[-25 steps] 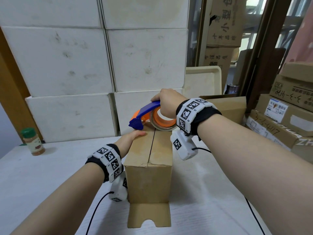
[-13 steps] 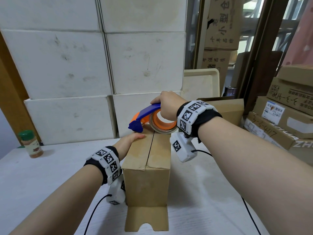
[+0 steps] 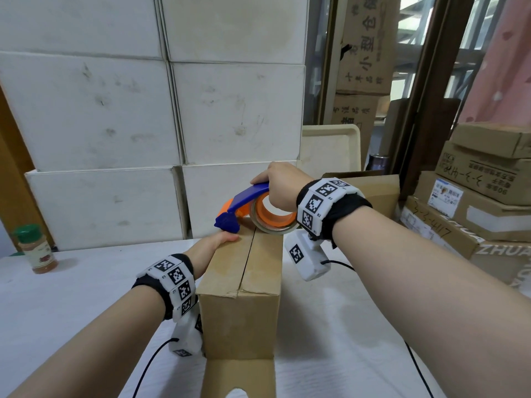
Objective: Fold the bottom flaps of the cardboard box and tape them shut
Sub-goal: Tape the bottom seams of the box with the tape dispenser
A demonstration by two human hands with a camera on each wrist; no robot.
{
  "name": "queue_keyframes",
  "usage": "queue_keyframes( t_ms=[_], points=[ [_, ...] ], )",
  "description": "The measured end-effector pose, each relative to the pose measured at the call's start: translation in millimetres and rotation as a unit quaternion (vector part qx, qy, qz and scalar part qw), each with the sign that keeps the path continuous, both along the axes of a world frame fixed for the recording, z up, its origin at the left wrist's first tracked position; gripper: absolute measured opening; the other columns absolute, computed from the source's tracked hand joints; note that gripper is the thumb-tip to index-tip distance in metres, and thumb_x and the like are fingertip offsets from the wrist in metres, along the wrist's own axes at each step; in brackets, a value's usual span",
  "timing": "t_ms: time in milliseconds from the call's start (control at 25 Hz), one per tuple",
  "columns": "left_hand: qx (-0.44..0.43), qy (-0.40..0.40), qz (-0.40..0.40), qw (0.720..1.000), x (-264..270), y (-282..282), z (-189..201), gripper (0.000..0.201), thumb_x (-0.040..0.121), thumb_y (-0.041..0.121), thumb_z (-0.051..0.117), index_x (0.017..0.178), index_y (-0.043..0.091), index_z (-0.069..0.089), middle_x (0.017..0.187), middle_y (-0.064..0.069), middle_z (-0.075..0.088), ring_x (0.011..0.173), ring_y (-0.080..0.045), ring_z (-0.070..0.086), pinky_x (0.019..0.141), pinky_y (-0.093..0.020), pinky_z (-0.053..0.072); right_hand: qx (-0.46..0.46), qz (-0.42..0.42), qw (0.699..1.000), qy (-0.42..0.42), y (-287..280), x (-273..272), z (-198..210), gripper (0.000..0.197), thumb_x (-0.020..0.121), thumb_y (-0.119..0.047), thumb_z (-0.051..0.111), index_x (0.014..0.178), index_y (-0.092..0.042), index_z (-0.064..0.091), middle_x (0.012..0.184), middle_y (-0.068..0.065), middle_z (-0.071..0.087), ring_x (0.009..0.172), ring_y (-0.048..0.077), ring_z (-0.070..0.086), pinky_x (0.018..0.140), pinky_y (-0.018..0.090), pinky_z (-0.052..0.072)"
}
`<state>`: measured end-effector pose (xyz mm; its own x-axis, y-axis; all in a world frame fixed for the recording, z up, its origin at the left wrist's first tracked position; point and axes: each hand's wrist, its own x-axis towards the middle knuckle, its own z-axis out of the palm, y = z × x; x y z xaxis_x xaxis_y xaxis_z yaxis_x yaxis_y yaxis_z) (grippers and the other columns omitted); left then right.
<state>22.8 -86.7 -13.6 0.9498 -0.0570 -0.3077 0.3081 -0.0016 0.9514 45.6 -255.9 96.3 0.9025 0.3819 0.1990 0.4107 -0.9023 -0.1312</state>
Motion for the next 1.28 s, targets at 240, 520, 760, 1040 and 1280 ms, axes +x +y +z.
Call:
queue_keyframes(
  t_ms=[240,520,760,1040,1280],
  points=[
    [0.038,-0.025,-0.023,0.999,-1.6,-4.1,2.6,0.044,0.077,0.023,0.064,0.118,0.009,0.053,0.098,-0.013,0.057,0.087,-0.026,0.054,0.091,-0.037,0.042,0.009,-0.007,1.000,-0.007,-9.0,-2.1,-0.9,0.055,0.088,0.002,0.044,0.131,-0.029,0.056,0.124,-0.003,0.056,0.109,0.017,0.052,0.087,0.027,0.043],
    [0.019,-0.088,-0.065,0.994,-5.3,-14.5,8.5,0.078,0.075,0.013,0.055,0.148,0.017,0.024,0.118,-0.018,0.049,0.084,-0.023,0.053,0.072,-0.028,0.042,0.014,-0.025,0.999,-0.030,-23.2,-4.2,4.9,0.056,0.086,0.001,0.043,0.130,-0.031,0.057,0.124,-0.003,0.056,0.113,0.019,0.048,0.090,0.031,0.040],
    [0.012,-0.097,-0.090,0.991,-8.4,-4.9,9.6,0.082,0.065,0.024,0.047,0.144,0.025,0.027,0.119,-0.011,0.052,0.084,-0.017,0.057,0.071,-0.022,0.047,0.044,-0.024,0.999,-0.020,-22.7,0.2,-3.8,0.054,0.087,0.000,0.046,0.130,-0.031,0.056,0.125,-0.002,0.055,0.114,0.018,0.049,0.092,0.030,0.041],
    [0.090,-0.090,-0.110,0.986,-3.9,20.4,10.0,0.086,0.060,0.033,0.064,0.141,0.030,0.036,0.124,-0.001,0.059,0.113,-0.021,0.056,0.111,-0.040,0.035,0.059,-0.010,0.998,-0.024,-12.7,1.8,-7.4,0.052,0.088,0.001,0.046,0.131,-0.027,0.057,0.125,-0.001,0.055,0.117,0.017,0.048,0.091,0.027,0.040],
    [0.266,-0.132,-0.129,0.946,4.9,23.1,27.2,0.080,0.069,0.028,0.059,0.145,0.026,0.034,0.132,0.003,0.054,0.122,-0.015,0.050,0.106,-0.029,0.039,0.071,-0.020,0.997,-0.017,-6.8,4.5,-11.5,0.053,0.087,0.002,0.047,0.130,-0.028,0.057,0.125,-0.001,0.056,0.116,0.018,0.050,0.090,0.028,0.041]
  ],
)
